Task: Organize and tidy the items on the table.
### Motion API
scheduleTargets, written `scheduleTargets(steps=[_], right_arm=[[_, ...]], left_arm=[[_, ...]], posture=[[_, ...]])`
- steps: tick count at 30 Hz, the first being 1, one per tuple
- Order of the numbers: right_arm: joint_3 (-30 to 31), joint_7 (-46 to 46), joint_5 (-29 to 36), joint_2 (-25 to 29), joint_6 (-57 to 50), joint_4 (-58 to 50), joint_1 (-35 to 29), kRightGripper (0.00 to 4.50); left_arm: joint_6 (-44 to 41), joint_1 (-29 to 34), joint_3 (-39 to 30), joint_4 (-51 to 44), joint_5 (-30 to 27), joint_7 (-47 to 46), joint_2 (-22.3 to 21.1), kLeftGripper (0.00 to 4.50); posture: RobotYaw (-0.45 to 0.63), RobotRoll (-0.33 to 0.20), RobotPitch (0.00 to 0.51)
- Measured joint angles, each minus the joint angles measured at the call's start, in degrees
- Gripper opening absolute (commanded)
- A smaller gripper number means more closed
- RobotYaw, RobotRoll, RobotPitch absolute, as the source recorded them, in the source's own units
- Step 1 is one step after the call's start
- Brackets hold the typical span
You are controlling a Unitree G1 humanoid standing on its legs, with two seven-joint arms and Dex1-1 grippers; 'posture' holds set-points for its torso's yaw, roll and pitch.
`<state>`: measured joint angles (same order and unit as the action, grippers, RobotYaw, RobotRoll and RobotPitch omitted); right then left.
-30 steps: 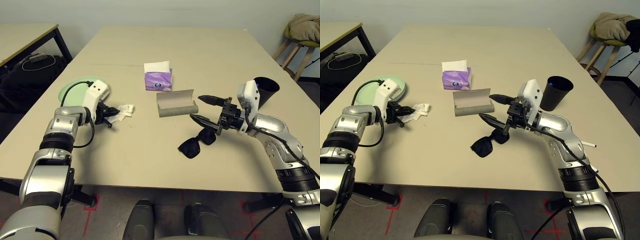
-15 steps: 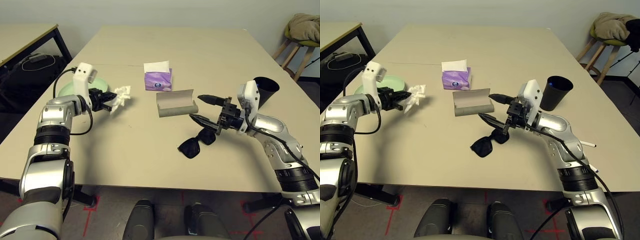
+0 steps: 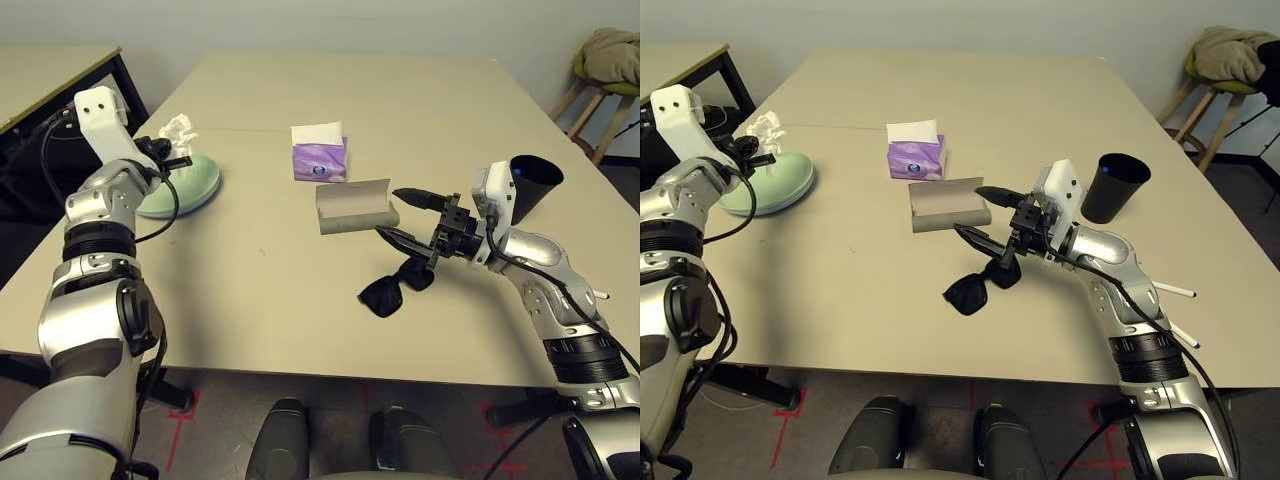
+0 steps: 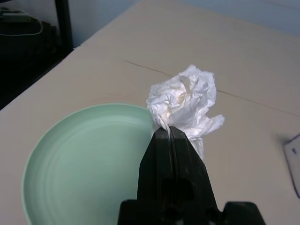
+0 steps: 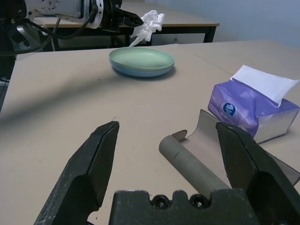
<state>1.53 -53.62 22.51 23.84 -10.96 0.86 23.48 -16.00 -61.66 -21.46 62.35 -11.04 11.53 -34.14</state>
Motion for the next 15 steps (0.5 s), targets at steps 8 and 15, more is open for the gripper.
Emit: scheduleTargets(steps=[8,15], right_arm=[[0.0,0.5,0.0,-0.3,0.0,-0.5,-0.1,4.50],[0.0,0.7,0.0,-0.3,-0.1,-0.9,-0.1,4.50]], left_arm=[[6.0,-1.8,0.2,4.3,0.7,-3.5,0.0,0.03],[8.3,-2.3,1.4,6.3,2.3,-6.1,0.0,1.02]], posture=[[0.23,0.000,0.055],[0.24,0.000,0.056]])
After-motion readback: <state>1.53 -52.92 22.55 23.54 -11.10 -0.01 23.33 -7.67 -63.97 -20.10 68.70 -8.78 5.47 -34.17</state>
